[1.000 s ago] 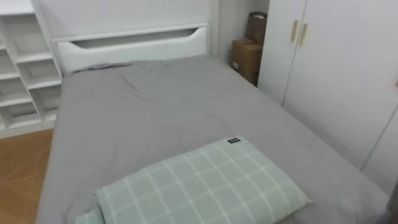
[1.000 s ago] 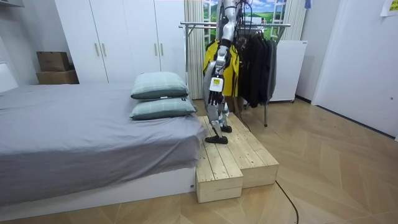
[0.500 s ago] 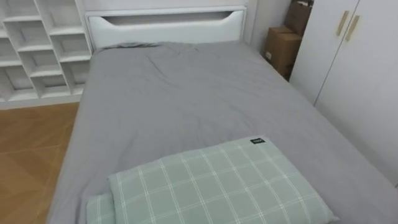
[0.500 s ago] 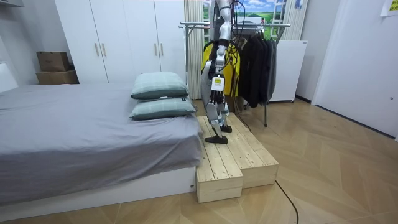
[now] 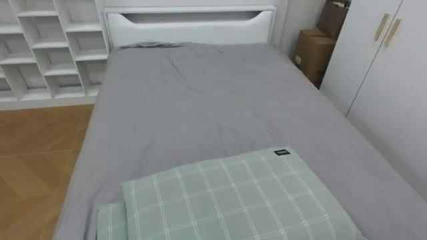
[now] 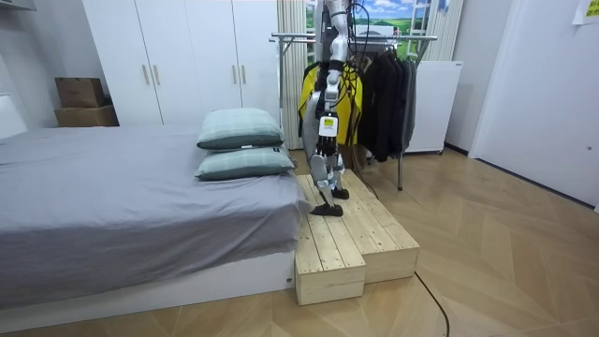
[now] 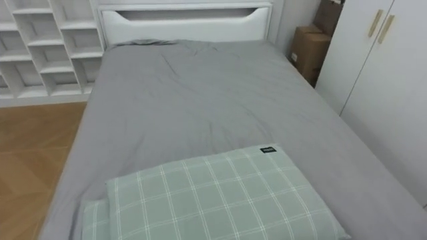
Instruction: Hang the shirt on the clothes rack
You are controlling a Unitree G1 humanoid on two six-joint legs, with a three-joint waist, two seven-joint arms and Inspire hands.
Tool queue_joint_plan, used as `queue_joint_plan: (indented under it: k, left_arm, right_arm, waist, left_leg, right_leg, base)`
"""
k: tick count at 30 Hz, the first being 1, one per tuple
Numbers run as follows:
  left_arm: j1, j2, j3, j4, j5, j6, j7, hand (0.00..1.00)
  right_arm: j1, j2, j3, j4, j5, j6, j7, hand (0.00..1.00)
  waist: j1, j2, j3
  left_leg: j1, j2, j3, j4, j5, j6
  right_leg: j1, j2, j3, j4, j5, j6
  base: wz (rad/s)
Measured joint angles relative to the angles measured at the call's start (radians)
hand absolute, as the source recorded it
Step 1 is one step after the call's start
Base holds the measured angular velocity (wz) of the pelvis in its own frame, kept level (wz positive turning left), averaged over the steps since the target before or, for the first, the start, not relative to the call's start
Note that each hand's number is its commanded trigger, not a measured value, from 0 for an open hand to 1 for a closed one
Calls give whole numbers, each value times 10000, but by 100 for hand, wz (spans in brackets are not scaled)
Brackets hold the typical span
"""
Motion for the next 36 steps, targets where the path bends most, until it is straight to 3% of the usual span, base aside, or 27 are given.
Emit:
queue_joint_plan:
  k: [13, 27, 36]
  left_arm:
    - [5, 0, 32, 99, 42, 258, -1, 0]
    - [168, -62, 33, 88, -50, 254, 54, 0]
    - [165, -62, -175, 92, -70, 255, 54, 0]
  right_arm:
    - [183, -51, -10, 78, 422, 1, -69, 0]
    - [-67, 146, 20, 95, 705, 35, -102, 0]
    - [17, 202, 39, 96, 935, 28, -99, 0]
  waist:
    - [-251, 172, -63]
    - [-223, -86, 3]
    - [-265, -148, -11]
  left_leg:
    - [133, -62, 40, -243, 155, -50]
    - [262, -98, 94, -405, 148, -40]
    - [263, -75, 120, -385, 140, -26]
  right_leg:
    - [130, -33, 7, -173, -6, 4]
    - [175, -88, -9, -142, 1, -4]
    - [183, -75, 11, -124, 3, -1]
  base:
    - [0]
    - [0]
    - [0]
